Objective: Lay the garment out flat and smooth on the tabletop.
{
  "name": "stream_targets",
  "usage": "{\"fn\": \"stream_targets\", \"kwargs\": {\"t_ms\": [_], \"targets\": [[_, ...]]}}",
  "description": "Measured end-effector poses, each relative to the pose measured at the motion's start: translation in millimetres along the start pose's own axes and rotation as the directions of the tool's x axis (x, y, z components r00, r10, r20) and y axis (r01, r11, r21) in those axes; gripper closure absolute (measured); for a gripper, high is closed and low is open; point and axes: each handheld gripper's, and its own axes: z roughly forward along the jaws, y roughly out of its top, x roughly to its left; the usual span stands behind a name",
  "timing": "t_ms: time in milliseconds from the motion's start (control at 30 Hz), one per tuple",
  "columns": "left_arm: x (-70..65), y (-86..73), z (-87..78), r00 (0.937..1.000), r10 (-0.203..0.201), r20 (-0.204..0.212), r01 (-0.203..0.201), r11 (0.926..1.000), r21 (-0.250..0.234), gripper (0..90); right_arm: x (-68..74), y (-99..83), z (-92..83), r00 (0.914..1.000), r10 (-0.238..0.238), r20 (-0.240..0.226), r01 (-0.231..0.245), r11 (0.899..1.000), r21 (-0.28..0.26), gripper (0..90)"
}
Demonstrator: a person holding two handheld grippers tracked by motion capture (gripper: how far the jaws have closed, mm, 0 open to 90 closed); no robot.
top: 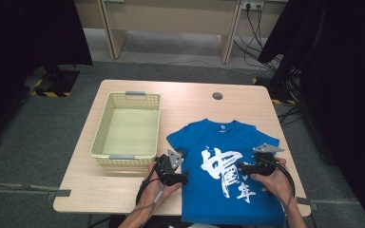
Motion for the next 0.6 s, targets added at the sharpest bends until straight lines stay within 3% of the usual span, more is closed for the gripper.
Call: {"fn": "stream_targets", "kwargs": {"t_ms": [400,600], "targets": [[-0.2,0.3,0.2,0.9999,0.010,-0.003,-0.010,0.9999,-0.003,20.0,-2.4,6.2,5.9,1.0000,0.002,0.004,-0.002,1.000,-0.001,18.8],[-3.8,-1.2,-2.1,0.9989,0.043,-0.017,-0.043,0.9990,-0.012,20.0,-1.6,4.4,5.0,1.0000,0.005,0.007,-0.005,1.000,-0.007,18.8]]}}
